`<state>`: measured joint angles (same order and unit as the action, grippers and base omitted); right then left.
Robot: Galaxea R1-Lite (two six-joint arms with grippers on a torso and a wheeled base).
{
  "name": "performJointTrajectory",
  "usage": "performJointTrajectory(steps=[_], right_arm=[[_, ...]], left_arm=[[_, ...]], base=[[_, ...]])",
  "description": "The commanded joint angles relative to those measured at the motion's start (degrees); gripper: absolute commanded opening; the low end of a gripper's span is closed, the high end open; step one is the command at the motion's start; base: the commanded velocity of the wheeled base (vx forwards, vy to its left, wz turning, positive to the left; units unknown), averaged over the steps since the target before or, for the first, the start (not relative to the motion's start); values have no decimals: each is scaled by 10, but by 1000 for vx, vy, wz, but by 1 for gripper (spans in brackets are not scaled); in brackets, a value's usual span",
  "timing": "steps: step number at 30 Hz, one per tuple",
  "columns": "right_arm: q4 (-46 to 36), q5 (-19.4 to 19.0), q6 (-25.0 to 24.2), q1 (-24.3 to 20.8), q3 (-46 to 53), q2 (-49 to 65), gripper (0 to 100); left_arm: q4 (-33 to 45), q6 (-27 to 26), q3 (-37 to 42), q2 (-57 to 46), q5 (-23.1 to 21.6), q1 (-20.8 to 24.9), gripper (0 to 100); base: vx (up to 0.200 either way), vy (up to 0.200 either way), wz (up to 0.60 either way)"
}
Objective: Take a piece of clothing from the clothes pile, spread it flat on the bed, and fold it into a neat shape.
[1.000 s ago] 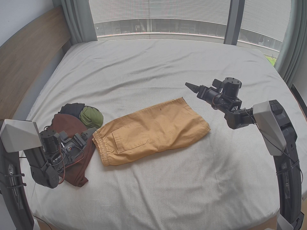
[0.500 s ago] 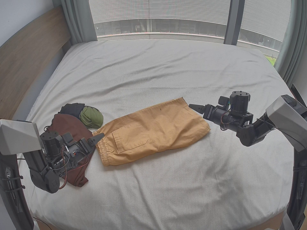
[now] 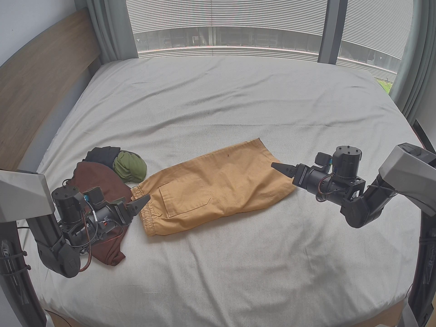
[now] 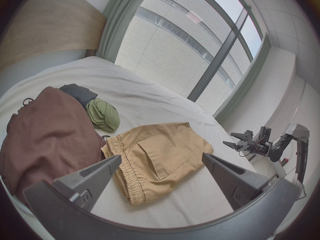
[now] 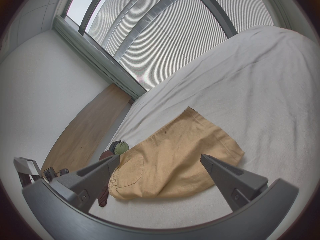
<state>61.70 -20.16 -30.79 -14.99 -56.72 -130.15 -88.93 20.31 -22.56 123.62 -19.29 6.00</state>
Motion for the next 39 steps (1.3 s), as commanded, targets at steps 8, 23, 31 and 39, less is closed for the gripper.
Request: performJointTrajectory(steps=[8,23,31,39], right_arm=[[33,1,-7,-14,18,-56,100],[33,4,-8,-25,-5,-122,100],[32,5,-16,-25,-24,-150,100],[28,7,-25,-36,-38,-169,100]], left_arm=[[-1,-99,-3,27,0,-32,100],[-1,-99,-3,28,-1,-36,100],[-1,-99,-3,28,-1,-37,100],[-1,-99,-3,28,-1,-36,100]], base=[[0,0,0],[0,0,0],[0,0,0],[0,0,0]])
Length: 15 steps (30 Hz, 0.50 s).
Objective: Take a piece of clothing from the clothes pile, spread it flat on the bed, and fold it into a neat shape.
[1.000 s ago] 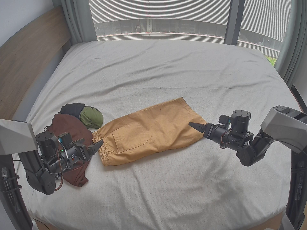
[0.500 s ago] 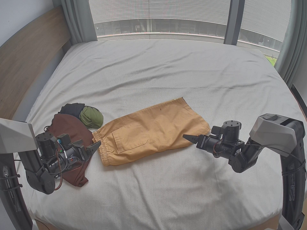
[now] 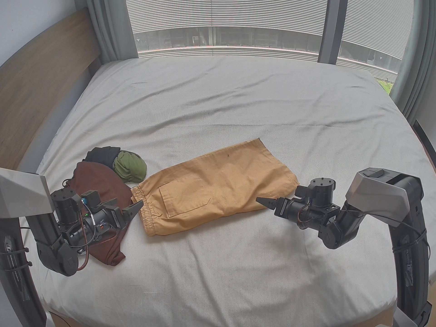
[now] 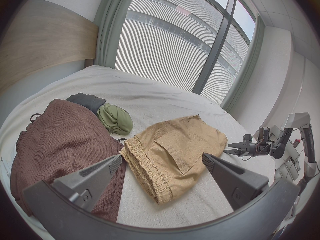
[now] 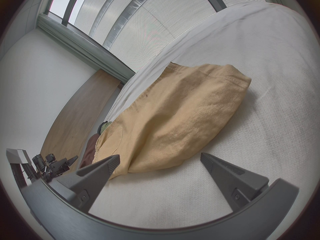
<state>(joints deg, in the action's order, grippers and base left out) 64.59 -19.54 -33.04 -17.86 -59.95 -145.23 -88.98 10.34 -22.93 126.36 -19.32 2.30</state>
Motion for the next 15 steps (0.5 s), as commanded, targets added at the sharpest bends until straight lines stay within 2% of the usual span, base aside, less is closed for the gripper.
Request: performJointTrajectory(steps=[1,5,7,15], right_arm=[[-1,0,-3,-9,-9,-20,100],[-2,6,-3,-15,-32,-39,100],[-9,22,-13,-23,-73,-57,100],[-67,25,-45,-36,-147,-74,100]], left_arm=[[-1,0,1,1,0,1,100],[-1,1,1,1,0,1,100],[-1,1,0,1,0,-1,100],[-1,0,0,1,0,-3,100]], base=[[0,0,0],[0,0,0],[0,0,0],[0,0,0]])
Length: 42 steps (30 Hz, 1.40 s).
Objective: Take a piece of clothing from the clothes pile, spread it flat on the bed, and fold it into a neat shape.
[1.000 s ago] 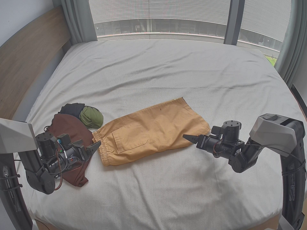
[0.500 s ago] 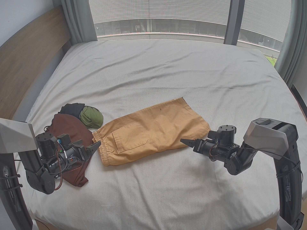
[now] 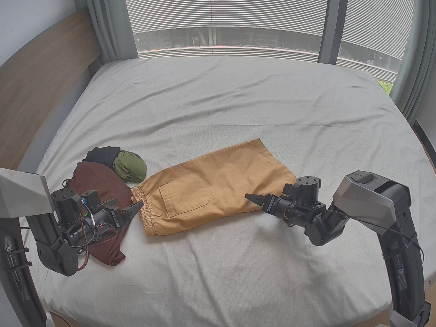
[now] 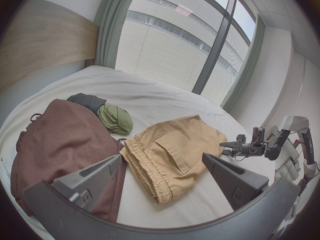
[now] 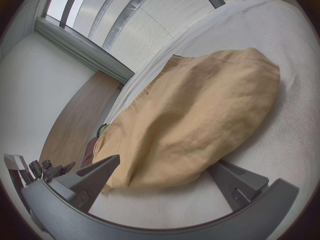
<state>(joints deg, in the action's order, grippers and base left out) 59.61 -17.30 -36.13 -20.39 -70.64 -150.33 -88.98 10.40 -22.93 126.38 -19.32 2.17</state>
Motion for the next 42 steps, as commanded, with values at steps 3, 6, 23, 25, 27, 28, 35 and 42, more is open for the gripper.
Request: performJointTrajectory(steps=[3,6,23,25,27,28,35,42], right_arm=[[-13,12,-21,-14,-54,-33,100],[-12,27,-21,-20,-77,-45,100],[-8,40,-48,-25,-117,-58,100],[-9,43,-48,-25,-118,-59,100],[-9,44,-47,-25,-118,-60,100],[-9,45,-48,-25,-118,-60,100],[-8,45,-48,-25,-115,-59,0],[-6,46,-48,-25,-103,-55,0]], left_arm=[[-1,1,0,1,0,-1,100],[-1,1,0,1,0,-1,100],[-1,1,0,2,0,-1,100],[-1,1,0,5,0,-1,100],[-1,1,-1,8,0,-1,100],[-1,1,-1,8,0,-1,100],[-1,1,-1,9,0,-1,100],[-1,1,-2,15,0,-2,100]], base=[[0,0,0],[0,0,0],[0,0,0],[0,0,0],[0,0,0],[0,0,0],[0,0,0],[0,0,0]])
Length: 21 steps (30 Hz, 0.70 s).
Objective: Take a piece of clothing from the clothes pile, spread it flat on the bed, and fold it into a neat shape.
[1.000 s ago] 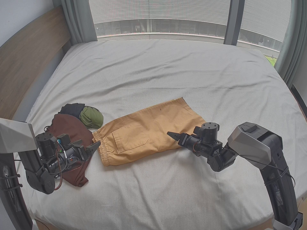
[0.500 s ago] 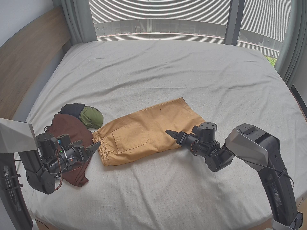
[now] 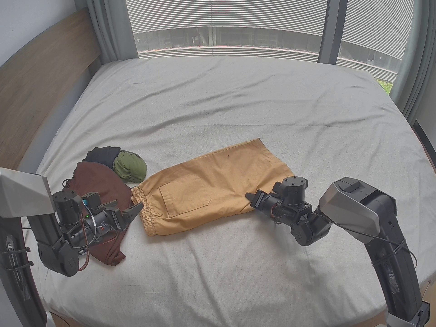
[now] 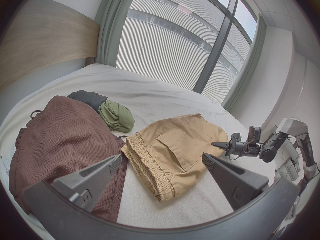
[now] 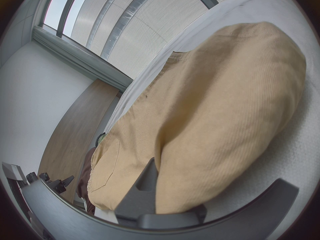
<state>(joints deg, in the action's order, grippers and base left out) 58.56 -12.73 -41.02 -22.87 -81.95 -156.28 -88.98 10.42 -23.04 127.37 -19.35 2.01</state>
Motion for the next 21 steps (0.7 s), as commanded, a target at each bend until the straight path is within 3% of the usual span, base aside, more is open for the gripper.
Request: performJointTrajectory(steps=[1,9,12,21], right_arm=[[6,1,2,0,19,7,0],[16,1,8,1,91,65,0],[16,2,32,0,123,78,0],[18,46,75,-9,223,115,0]], left_arm=[[-1,0,-1,7,0,-1,100],[-1,0,-2,17,0,-1,100],[-1,1,-2,17,-1,-4,100],[-1,1,-3,19,-2,-5,100]], base=[[0,0,0],[0,0,0],[0,0,0],[0,0,0]])
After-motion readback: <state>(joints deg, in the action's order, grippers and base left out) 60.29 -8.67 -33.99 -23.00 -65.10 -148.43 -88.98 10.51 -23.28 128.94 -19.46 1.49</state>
